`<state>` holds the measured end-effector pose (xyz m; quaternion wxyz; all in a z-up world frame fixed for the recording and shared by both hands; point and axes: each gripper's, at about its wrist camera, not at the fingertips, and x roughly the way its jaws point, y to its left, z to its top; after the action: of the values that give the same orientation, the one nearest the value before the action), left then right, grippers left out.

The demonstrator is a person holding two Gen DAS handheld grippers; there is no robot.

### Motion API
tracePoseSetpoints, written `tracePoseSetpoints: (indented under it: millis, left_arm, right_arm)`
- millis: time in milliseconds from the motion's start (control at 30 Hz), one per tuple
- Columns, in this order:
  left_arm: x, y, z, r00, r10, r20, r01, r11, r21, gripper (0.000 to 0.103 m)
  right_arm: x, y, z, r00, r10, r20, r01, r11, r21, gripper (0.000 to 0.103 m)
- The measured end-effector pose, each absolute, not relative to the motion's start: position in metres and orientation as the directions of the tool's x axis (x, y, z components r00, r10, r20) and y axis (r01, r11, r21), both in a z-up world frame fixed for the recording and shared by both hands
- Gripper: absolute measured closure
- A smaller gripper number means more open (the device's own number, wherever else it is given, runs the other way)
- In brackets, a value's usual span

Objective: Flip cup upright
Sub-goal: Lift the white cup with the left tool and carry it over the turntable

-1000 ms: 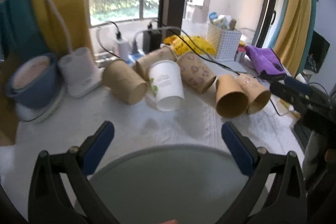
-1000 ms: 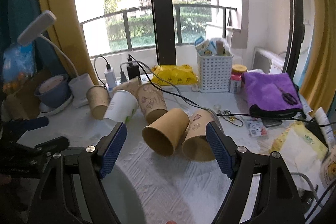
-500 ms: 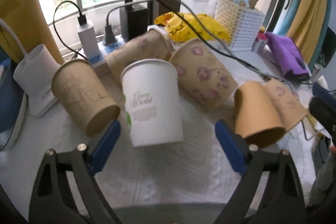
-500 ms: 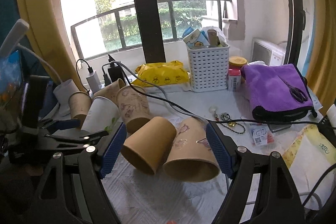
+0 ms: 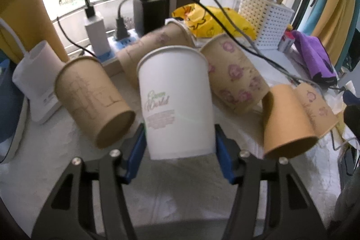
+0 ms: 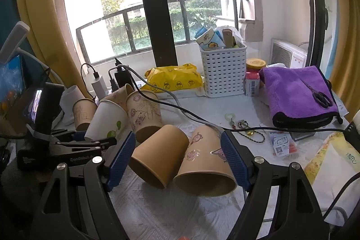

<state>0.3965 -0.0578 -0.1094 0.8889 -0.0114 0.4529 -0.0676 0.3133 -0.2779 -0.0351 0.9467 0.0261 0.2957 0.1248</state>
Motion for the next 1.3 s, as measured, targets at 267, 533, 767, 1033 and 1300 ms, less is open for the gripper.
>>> tracePoseSetpoints:
  millis: [267,533,767,1033,1300]
  left_arm:
    - [0.333,-0.039,-0.083,0.577,-0.171,-0.798,0.089,0.985,-0.147,0.044]
    - [0.237,-0.028,-0.086,0.552,-0.197,-0.810,-0.055,0.961,-0.270,0.044]
    - [0.176,-0.028,-0.089,0.568,-0.194,-0.800,-0.136,0.936,-0.324,0.045]
    - [0.131,-0.034,-0.100,0.613,-0.220,-0.759,-0.156,0.908,-0.389,0.045]
    - [0.113,-0.037,-0.105,0.639,-0.252,-0.726,-0.107,0.906,-0.409,0.045]
  right_arm:
    - [0.284,-0.269,-0.018,0.808,0.272,-0.523,-0.249,0.962,0.115,0.023]
    - [0.238,-0.256,-0.013,0.778,0.333,-0.533,-0.322,0.939,0.118,0.023]
    - [0.202,-0.246,-0.020,0.723,0.391,-0.570,-0.387,0.912,0.134,0.023]
    - [0.176,-0.216,-0.037,0.576,0.498,-0.648,-0.499,0.842,0.204,0.023]
    - [0.167,-0.177,-0.048,0.372,0.623,-0.688,-0.539,0.749,0.386,0.023]
